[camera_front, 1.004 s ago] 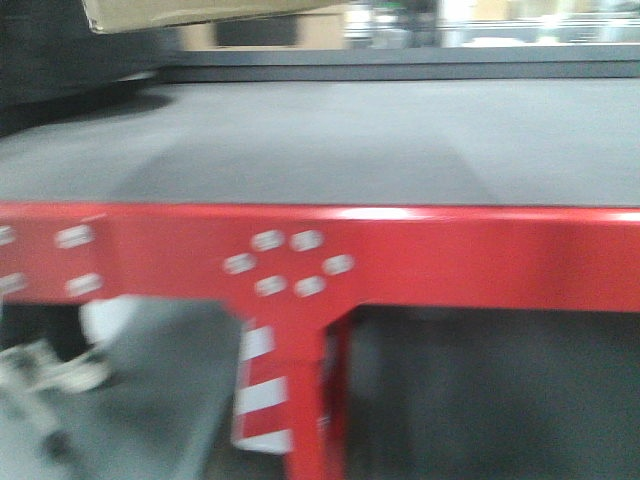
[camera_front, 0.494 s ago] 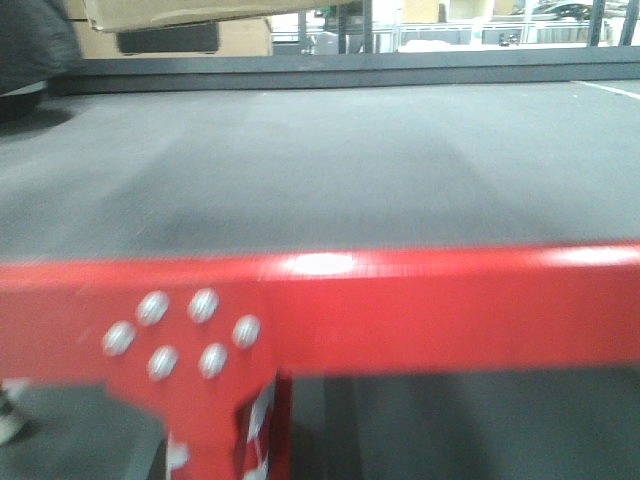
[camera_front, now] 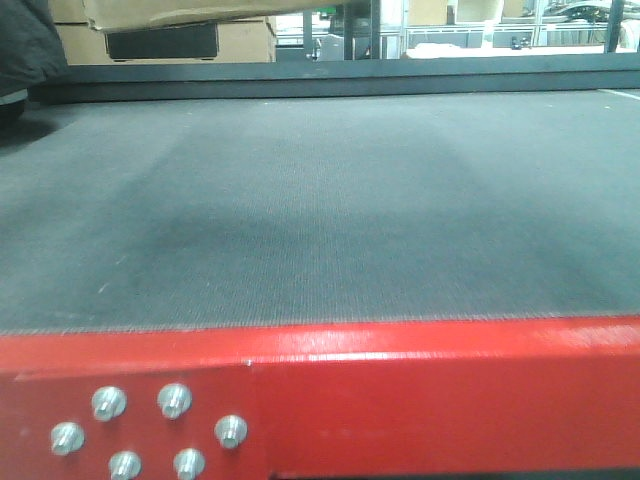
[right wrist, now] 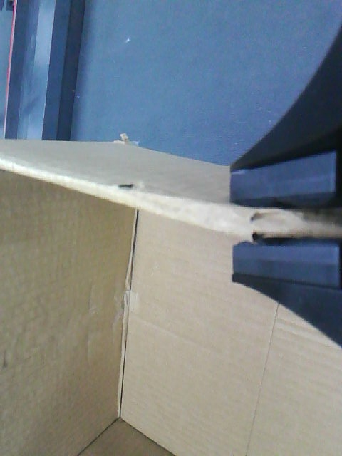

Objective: Grab carton from right shelf to conveyor
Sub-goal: 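Carry the carton with both grippers to the red conveyor, then lower the carton onto the grey conveyor belt with both grippers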

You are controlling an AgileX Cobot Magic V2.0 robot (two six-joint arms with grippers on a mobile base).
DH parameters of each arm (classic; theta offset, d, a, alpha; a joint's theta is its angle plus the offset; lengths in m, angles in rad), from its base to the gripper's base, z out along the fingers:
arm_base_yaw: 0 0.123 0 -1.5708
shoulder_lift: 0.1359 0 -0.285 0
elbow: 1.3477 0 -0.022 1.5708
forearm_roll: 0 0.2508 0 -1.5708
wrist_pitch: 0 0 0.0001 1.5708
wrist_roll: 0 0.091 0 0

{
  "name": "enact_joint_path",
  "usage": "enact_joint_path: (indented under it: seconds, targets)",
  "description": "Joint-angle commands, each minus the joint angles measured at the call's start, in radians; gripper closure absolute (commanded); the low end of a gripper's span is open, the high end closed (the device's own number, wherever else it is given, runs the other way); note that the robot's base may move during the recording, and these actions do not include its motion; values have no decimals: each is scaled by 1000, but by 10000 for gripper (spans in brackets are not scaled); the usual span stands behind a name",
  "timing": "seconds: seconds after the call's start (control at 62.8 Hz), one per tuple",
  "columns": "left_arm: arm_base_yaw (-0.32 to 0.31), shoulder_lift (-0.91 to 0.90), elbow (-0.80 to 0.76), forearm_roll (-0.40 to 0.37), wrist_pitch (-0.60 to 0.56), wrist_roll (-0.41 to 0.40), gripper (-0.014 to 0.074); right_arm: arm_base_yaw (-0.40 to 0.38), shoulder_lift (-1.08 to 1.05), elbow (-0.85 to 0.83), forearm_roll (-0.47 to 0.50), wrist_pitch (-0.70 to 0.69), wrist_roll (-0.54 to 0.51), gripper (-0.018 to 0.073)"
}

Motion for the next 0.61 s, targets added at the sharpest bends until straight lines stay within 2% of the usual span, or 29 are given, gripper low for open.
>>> enact_joint_path:
  seconds: [0.0,0.59]
  targets:
    - [-11,-6,-3,-27,-41,6,615,9,-16,-7,76,-95,-7,627]
    - [-11,-6,-3,-27,-41,6,615,9,-16,-7,76,-95,-7,627]
